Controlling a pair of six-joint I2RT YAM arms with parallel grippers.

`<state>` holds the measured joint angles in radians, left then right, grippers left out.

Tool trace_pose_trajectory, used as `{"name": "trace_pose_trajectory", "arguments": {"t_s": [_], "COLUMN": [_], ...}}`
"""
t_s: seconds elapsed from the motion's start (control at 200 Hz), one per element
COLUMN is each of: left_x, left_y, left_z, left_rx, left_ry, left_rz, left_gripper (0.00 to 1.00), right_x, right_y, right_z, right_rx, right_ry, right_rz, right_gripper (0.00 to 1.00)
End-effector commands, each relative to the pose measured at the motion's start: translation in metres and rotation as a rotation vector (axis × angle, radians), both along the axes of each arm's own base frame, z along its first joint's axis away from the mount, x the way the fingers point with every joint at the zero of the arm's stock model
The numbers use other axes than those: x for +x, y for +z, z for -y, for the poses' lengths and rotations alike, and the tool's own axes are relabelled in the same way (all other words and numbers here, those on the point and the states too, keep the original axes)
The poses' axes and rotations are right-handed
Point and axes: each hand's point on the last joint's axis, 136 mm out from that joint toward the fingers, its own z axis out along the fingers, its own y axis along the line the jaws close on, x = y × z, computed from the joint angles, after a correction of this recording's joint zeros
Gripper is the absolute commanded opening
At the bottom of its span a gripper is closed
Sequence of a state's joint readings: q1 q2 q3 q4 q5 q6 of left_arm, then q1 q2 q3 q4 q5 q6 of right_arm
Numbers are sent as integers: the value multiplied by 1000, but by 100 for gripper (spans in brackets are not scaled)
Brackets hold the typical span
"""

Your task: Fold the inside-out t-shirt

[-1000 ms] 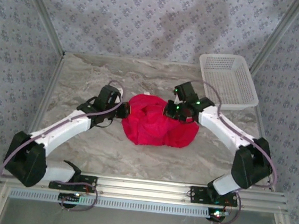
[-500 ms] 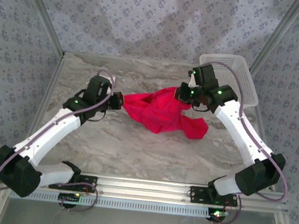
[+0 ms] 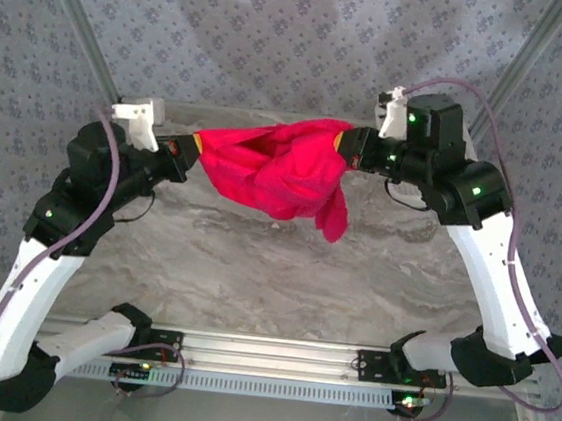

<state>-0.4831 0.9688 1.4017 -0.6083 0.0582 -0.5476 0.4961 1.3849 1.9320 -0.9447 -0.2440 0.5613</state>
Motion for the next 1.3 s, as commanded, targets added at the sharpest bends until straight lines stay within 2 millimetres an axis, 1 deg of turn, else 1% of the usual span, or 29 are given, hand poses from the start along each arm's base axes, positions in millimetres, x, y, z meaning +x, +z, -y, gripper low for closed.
{"name": "trace_pose_trajectory", "arguments": {"t_s": [0.0,0.06,0.08,0.13,0.165,0.195,0.245,0.295,0.38,0.385,0.405,0.45,0.495,0.57,0.59,0.615,0.665,0.735,0.745,0.76,0.849,0.974,1.089,1.134,1.169,1.209,1.249,1.274,1.294], "left_x": [27,41,46,59,68,75,85,91,95,95,94,93,92,90,89,89,88,87,87,87,85,83,80,79,79,79,80,81,82], "left_y": [-66,-91,-100,-123,-138,-152,-172,-191,-210,-211,-214,-220,-226,-233,-234,-237,-239,-242,-243,-243,-247,-252,-256,-256,-256,-254,-249,-245,-241], "left_z": [4,6,6,3,-1,-5,-14,-23,-33,-33,-35,-38,-40,-45,-47,-48,-51,-55,-56,-56,-63,-67,-68,-68,-69,-71,-74,-77,-79], "left_rx": [84,94,94,89,75,61,33,9,-4,-4,-5,-6,-5,-4,-4,-3,-2,5,6,8,16,15,8,7,9,9,7,4,-1], "left_ry": [34,49,54,80,96,113,143,166,198,198,203,211,217,229,233,236,243,251,254,257,283,299,301,300,299,304,310,316,320], "left_rz": [-173,-229,-245,-293,-327,-363,-415,-463,-509,-510,-514,-520,-528,-541,-542,-547,-550,-558,-559,-561,-574,-584,-599,-598,-600,-602,-597,-592,-586], "left_gripper": [0,0,0,0,0,0,0,0,0,0,0,0,0,0,0,0,0,0,0,0,0,0,0,0,0,0,0,0,0], "right_x": [44,75,85,114,131,144,153,157,138,137,130,111,91,64,55,44,26,4,-3,-8,-28,-35,-24,-18,-11,-2,5,9,12], "right_y": [-49,-77,-83,-109,-125,-137,-160,-178,-203,-202,-212,-222,-238,-257,-268,-275,-288,-304,-312,-317,-338,-369,-393,-398,-399,-396,-386,-378,-366], "right_z": [-13,-23,-25,-34,-38,-39,-35,-27,-20,-20,-17,-13,-7,14,17,21,26,22,23,24,18,20,28,32,35,37,37,37,37], "right_rx": [-65,-69,-66,-74,-85,-102,-174,-254,-381,-385,-416,-450,-462,-483,-486,-483,-462,-410,-415,-414,-410,-436,-510,-531,-540,-533,-516,-514,-517], "right_ry": [6,8,7,7,5,-2,4,-9,1,0,2,2,-11,-69,-67,-68,-78,-82,-79,-81,-77,-111,-144,-159,-171,-190,-201,-191,-178], "right_rz": [-114,-191,-210,-277,-319,-347,-400,-431,-471,-464,-475,-471,-483,-479,-492,-498,-515,-540,-557,-569,-597,-655,-669,-672,-669,-659,-644,-628,-604], "right_gripper": [2,8,15,30,44,51,60,63,65,65,66,70,71,73,73,73,72,70,70,69,66,66,63,56,40,17,1,0,0]}}
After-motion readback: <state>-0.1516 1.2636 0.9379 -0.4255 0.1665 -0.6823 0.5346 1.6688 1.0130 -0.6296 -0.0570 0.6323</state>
